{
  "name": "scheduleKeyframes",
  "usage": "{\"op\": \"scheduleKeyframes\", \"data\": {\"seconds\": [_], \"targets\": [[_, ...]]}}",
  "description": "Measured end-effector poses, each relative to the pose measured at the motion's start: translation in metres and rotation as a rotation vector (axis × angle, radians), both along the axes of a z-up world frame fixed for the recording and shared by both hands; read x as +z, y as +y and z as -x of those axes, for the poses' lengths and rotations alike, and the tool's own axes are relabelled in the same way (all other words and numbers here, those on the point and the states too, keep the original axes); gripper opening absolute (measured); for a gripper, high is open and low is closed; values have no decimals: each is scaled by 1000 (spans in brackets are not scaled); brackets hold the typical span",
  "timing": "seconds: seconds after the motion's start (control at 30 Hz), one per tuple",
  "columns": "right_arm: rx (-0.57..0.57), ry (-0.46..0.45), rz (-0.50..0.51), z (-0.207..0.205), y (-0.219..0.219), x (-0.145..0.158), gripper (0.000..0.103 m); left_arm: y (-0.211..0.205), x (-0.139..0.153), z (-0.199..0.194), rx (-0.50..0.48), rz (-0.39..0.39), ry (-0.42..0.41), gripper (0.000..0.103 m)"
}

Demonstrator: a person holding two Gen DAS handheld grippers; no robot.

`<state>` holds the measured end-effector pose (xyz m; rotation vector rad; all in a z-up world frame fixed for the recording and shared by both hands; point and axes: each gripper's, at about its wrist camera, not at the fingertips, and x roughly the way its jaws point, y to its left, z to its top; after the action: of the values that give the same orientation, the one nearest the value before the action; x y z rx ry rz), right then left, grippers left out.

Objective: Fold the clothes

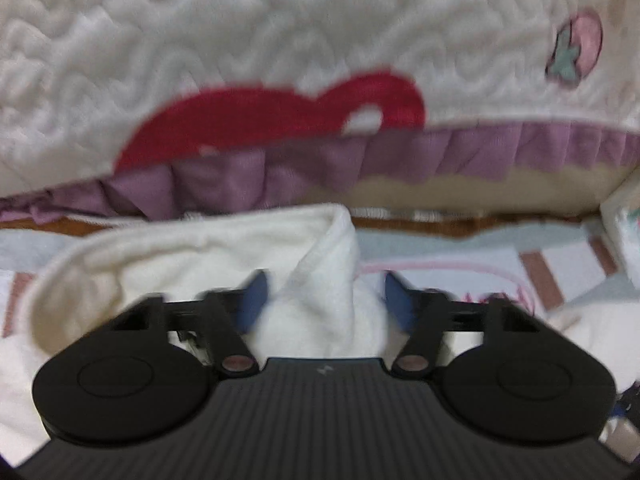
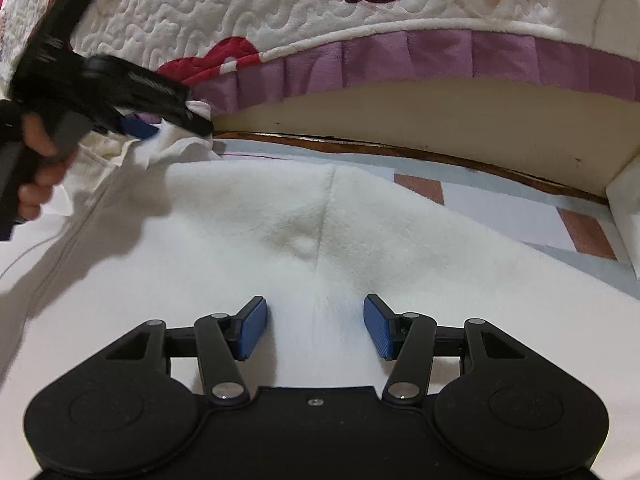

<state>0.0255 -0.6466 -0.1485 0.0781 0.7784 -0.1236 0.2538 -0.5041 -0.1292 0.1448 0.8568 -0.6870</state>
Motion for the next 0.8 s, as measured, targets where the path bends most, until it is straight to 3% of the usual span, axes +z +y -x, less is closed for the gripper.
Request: {"op": "scheduleKeyframes", "data": {"seconds": [0.1, 0.17, 0.23, 0.33, 0.53, 0.7, 0.73, 0.77, 0.8], "targets": [[1, -9, -3, -1, 1, -2, 59, -14, 14, 22, -67, -99, -157, 7], [0, -30, -4, 2, 1, -4, 59, -8, 27, 25, -7, -68, -223, 7], [-11, -57, -2, 7, 3, -6, 59, 3, 31, 16, 73, -12, -211, 7], [-44, -75, 9, 11, 7, -7, 59, 7, 18, 10, 114, 17, -156, 7], [-171, -69, -10, -11, 1, 5, 59, -1, 5, 20, 110, 33, -151, 7], [-45, -51, 55, -44, 16, -3, 53, 6, 7, 9, 70, 67, -102, 10], [-18, -47, 70, -50, 19, -4, 57, 9, 8, 3, 53, 63, -77, 13], [-22, -49, 50, -55, 13, -6, 70, 13, 11, 5, 43, 63, -73, 20], [-39, -54, 17, -59, 4, -7, 77, 19, 16, 12, 25, 80, -87, 26]]}}
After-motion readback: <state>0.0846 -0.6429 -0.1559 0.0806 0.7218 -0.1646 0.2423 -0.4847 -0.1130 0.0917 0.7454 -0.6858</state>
